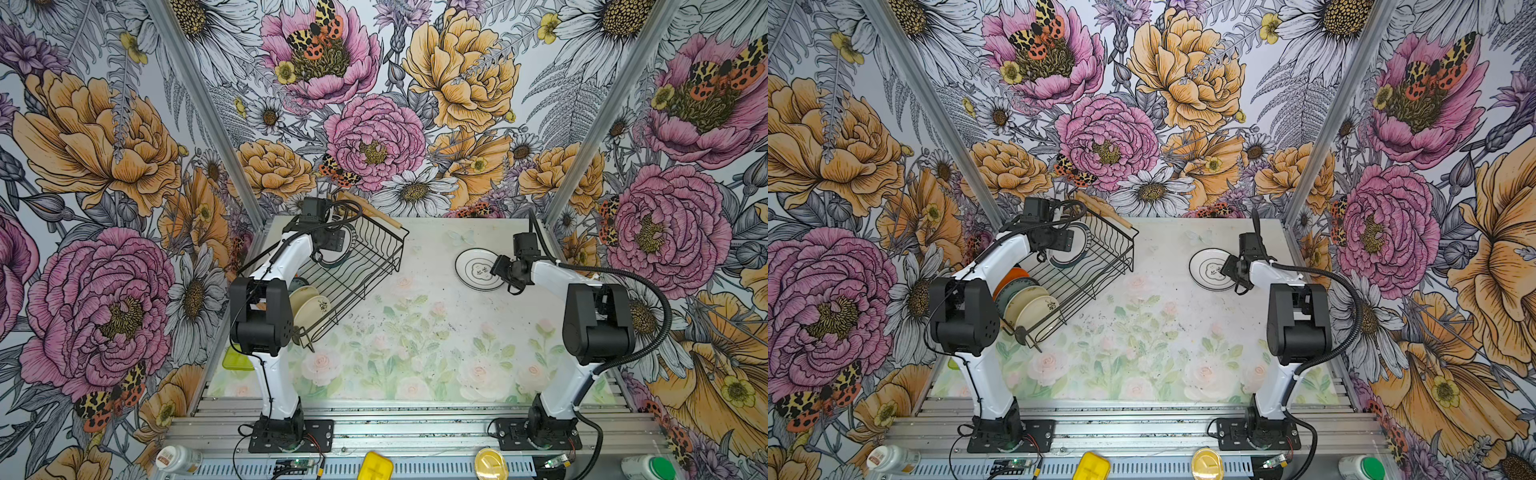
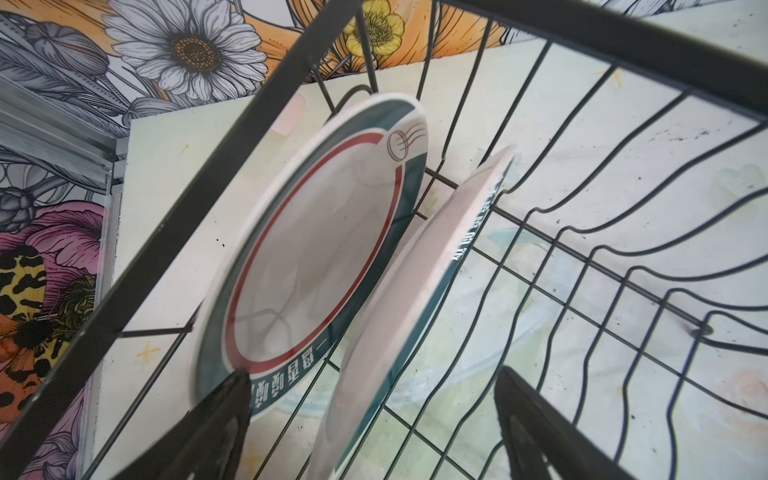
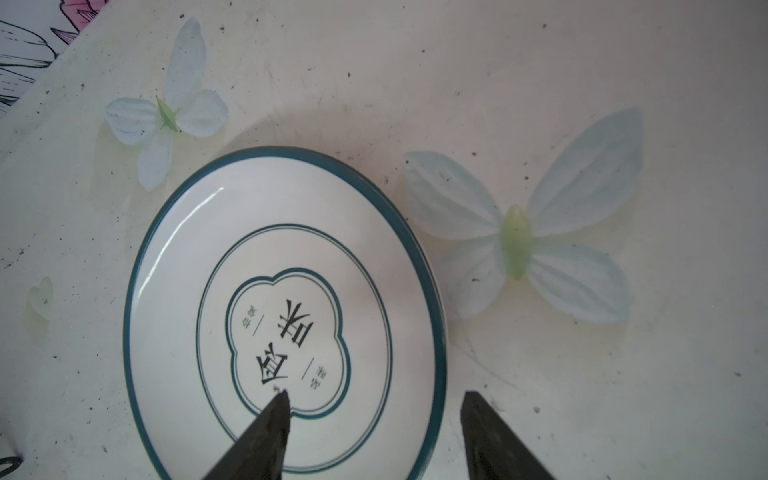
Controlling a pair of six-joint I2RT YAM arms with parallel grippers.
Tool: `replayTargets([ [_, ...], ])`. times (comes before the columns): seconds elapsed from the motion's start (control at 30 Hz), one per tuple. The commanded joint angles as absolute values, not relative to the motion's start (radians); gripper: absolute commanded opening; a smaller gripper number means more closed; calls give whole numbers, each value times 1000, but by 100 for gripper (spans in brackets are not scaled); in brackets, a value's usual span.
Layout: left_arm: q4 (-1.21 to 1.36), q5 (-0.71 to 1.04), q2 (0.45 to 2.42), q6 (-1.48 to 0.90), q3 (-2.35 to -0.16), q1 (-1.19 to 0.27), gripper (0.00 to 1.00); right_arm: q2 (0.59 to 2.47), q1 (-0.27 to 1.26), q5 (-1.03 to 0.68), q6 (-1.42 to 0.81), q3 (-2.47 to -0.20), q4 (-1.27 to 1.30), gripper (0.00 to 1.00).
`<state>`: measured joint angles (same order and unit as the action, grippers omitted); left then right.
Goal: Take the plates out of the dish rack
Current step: 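Close the left gripper on the rim of the red-and-green-rimmed plate in the rack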
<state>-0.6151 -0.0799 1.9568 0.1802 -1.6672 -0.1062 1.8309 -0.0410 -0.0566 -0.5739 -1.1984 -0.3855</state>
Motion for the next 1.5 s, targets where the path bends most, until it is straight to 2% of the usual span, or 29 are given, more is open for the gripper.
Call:
replayTargets([
  [0.0,-640,-52,1975,235,-1704,-100,89,1789,-49,-58,-562,-1186,-379,67],
  [0.4,-665,-32,2053,265,-1768,-90,71,1786,-59,-67,-563,-1190,-379,66],
  [0.7,-673,-16,2083,272,-1784,-78,40,1760,-76,-72,-562,-1174,-379,65],
  [0.77,-676,-18,2089,274,-1785,-78,35,1758,-77,-72,-562,-1169,-380,65],
  [1.27,-675,-50,2065,284,-1767,-76,12,1738,-91,-92,-560,-1157,-380,63],
  [1.47,-676,-64,2054,284,-1761,-77,6,1733,-90,-100,-562,-1160,-381,62],
])
